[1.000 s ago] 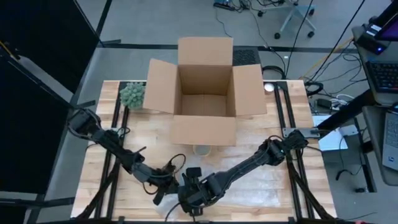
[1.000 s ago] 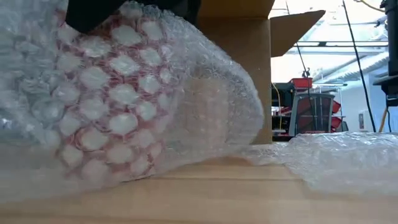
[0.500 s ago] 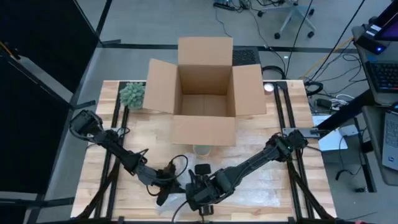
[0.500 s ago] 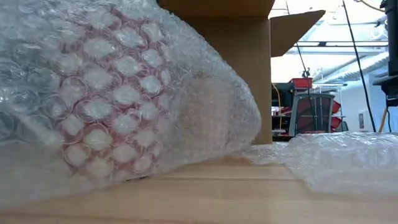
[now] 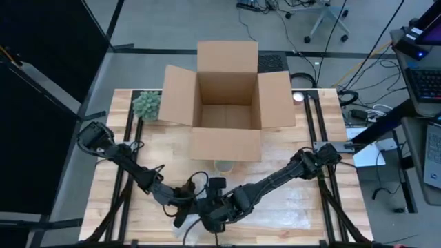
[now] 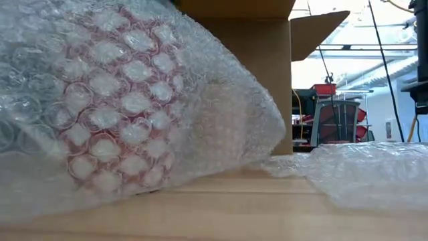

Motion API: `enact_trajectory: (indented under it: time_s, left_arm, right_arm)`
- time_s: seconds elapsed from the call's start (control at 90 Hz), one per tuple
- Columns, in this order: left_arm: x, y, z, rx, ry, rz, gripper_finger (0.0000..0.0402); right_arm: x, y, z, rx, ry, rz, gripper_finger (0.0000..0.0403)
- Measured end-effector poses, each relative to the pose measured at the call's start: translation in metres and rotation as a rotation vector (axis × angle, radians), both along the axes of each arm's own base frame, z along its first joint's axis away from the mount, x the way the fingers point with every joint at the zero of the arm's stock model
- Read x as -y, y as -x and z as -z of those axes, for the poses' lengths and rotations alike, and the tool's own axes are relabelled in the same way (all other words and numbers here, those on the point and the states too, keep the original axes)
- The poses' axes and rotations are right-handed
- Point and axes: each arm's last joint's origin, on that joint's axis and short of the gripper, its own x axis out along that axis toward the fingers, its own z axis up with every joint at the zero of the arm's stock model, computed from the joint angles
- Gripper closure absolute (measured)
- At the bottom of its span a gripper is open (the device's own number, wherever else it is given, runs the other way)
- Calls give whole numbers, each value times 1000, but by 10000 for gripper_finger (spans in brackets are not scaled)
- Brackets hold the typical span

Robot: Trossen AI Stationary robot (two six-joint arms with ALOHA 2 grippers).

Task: Wrap mug
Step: Wrap the red patterned mug with bubble wrap

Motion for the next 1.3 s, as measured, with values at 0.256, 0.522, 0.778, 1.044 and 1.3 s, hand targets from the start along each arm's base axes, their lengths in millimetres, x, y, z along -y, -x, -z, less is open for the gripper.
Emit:
enact_trajectory:
  time_s: [0.256, 0.522, 0.778, 1.044, 1.3]
  left_arm:
    - [1, 0, -1, 6, 8, 12, 401]
    - [1, 1, -9, 44, 19, 32, 401]
    - [-3, 12, -41, 160, -27, 56, 401]
    - [-13, 24, -55, 173, -219, 116, 401]
    - [-17, 25, -58, 181, -260, 114, 401]
  right_arm:
    - [-10, 5, 0, 10, -14, 5, 227]
    - [-10, 5, 0, 9, -12, 3, 227]
    - [-10, 4, -3, 32, -21, 3, 227]
    - [-11, 2, -4, 46, -25, -7, 227]
    - [-11, 2, -4, 46, -23, -16, 227]
